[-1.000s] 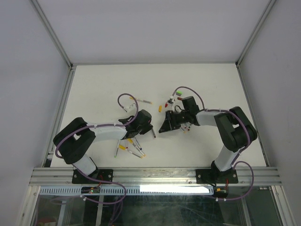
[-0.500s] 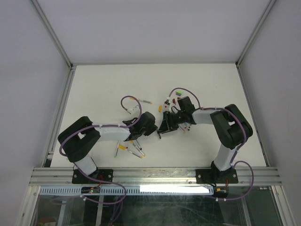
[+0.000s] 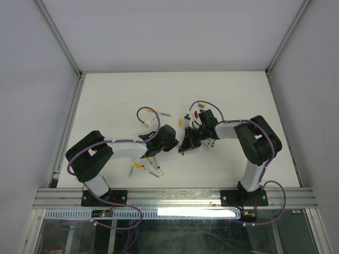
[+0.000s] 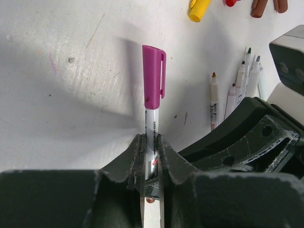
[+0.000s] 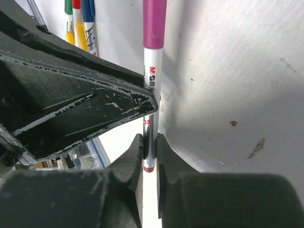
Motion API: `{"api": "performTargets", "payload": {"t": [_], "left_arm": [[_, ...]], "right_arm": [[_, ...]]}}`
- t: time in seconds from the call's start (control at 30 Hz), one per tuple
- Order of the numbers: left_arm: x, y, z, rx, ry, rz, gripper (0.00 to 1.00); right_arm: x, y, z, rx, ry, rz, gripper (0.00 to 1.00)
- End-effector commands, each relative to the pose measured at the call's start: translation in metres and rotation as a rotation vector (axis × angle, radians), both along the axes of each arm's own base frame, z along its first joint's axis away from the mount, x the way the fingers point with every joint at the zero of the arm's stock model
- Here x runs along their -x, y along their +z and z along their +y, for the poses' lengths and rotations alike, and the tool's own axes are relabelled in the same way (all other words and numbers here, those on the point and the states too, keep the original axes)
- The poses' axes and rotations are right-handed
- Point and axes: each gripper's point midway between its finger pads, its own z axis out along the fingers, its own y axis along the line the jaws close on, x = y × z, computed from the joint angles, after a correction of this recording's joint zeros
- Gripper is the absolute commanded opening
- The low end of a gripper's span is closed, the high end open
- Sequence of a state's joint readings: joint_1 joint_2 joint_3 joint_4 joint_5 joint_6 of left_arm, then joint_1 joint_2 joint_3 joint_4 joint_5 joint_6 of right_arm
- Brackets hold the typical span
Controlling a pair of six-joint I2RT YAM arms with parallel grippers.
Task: Open the pen caps
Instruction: Open the pen cap from the pen.
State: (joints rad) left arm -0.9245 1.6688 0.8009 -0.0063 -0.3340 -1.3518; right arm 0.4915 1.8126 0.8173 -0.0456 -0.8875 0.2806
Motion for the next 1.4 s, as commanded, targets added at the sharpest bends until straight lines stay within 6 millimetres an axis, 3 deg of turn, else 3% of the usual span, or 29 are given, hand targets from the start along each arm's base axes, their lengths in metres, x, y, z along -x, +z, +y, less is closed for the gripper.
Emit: {"api": "performTargets", "payload": {"t": [0.0, 0.1, 0.3, 0.47, 0.83, 1.0, 1.17, 1.27, 1.37], "left_arm": [[-0.010, 0.032, -0.022, 0.084, -0.016, -0.077, 0.08], [-0.009, 0.042, -0.019, 0.079, -0.049, -0.119, 0.29], [-0.002, 0.081, -0.002, 0.141, -0.087, -0.280, 0.74], [0.012, 0.132, 0.009, 0.262, -0.164, -0.502, 0.95], [0.035, 0.199, 0.038, 0.228, -0.431, -0.915, 0.99], [0.034, 0.213, 0.038, 0.286, -0.529, -0.985, 0.99], [0.055, 0.230, 0.054, 0.415, -0.545, -1.186, 0.99], [0.060, 0.231, 0.064, 0.462, -0.519, -1.230, 0.99], [0.057, 0.229, 0.058, 0.499, -0.564, -1.202, 0.99]], "right_arm": [[-0.005, 0.020, 0.011, -0.056, 0.048, -0.035, 0.03], [-0.009, 0.028, 0.009, -0.076, 0.049, -0.037, 0.00], [-0.014, 0.043, 0.004, -0.110, 0.064, -0.063, 0.00], [-0.018, 0.058, 0.000, -0.134, 0.091, -0.109, 0.00], [-0.027, 0.117, -0.032, -0.181, 0.104, -0.349, 0.00], [-0.024, 0.138, -0.049, -0.258, 0.101, -0.399, 0.00], [-0.018, 0.149, -0.055, -0.327, 0.117, -0.408, 0.00], [-0.015, 0.155, -0.056, -0.357, 0.133, -0.413, 0.00], [-0.013, 0.157, -0.055, -0.378, 0.144, -0.415, 0.00]]}}
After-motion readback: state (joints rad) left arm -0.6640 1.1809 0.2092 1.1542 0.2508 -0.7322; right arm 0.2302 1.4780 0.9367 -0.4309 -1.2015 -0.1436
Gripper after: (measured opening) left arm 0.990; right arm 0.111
